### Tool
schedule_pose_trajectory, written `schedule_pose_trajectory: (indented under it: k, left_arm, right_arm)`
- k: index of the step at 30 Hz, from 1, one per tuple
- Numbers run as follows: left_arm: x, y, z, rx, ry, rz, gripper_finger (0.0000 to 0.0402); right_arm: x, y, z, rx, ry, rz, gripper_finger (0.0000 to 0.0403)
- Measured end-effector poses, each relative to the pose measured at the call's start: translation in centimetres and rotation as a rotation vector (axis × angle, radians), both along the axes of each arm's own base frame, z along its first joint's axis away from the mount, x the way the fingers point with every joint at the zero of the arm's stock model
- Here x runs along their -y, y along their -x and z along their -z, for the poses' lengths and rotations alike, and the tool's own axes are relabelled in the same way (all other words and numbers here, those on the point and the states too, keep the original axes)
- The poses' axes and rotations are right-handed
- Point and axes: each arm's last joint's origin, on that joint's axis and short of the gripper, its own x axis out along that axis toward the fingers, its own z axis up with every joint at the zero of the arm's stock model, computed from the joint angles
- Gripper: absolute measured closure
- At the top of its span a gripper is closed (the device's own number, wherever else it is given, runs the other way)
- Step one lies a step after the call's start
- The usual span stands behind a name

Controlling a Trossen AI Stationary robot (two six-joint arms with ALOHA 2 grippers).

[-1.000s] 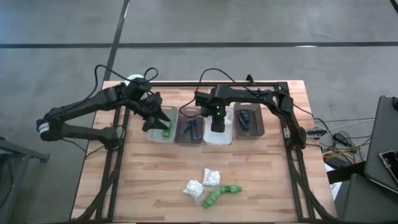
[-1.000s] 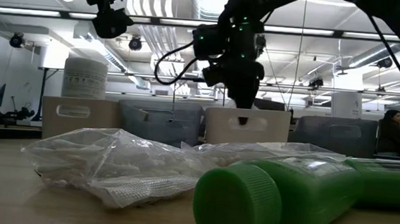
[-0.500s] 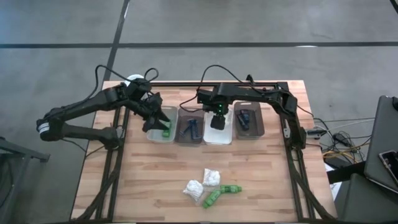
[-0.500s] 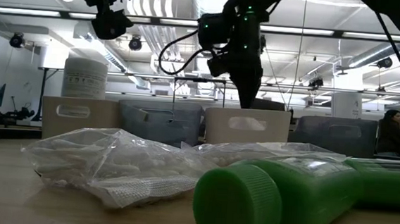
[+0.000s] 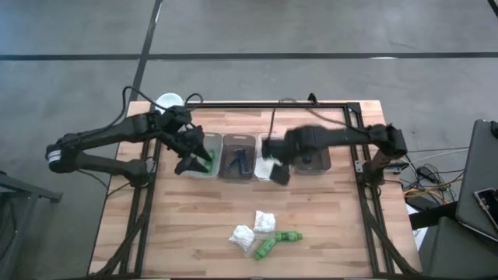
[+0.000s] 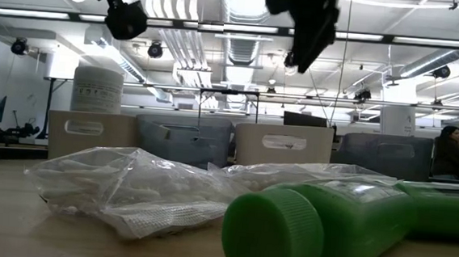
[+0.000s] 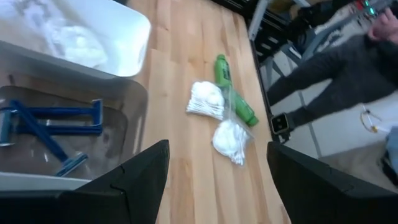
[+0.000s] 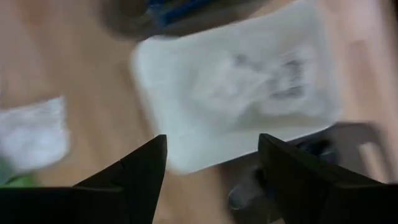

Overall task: Pick & Place Travel size toiletries
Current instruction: Put the green shampoo into the gray bin

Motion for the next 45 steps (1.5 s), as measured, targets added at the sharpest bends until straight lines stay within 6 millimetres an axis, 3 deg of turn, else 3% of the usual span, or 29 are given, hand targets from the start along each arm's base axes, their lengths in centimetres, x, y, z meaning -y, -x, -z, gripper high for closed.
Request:
schedule_pose_trajectory:
  k: [5,9,16,22,27,33,45]
  left_arm:
    - [1.4,-0.4,0.3,-0.011,-0.060,0.035,0.0130]
    - [2.9,-0.8,1.8,-0.049,-0.081,0.080,0.0135]
    - [6.5,-1.5,5.1,-0.081,-0.071,0.178,0.0145]
    - [8.5,-1.7,6.3,-0.113,-0.117,0.177,0.0147]
    - [8.9,-1.9,6.3,-0.106,-0.119,0.167,0.0147]
    - [8.9,-1.9,6.3,-0.123,-0.084,0.134,0.0147]
    - [8.9,-1.9,6.3,-0.126,-0.087,0.123,0.0147]
  right_arm:
    - [-6.3,1.2,1.7,-0.017,-0.034,-0.032,0.0146]
    - [-11.0,1.9,4.1,-0.049,-0.046,-0.060,0.0139]
    - [-16.3,2.7,6.5,-0.044,-0.081,-0.004,0.0124]
    - [-20.2,3.4,8.4,-0.050,-0.080,-0.113,0.0104]
    - [-22.1,3.4,11.4,-0.126,-0.035,-0.238,0.0084]
    - [-23.1,3.0,14.5,-0.221,-0.077,-0.279,0.0066]
    - [-23.6,2.3,16.1,-0.128,-0.077,-0.286,0.0045]
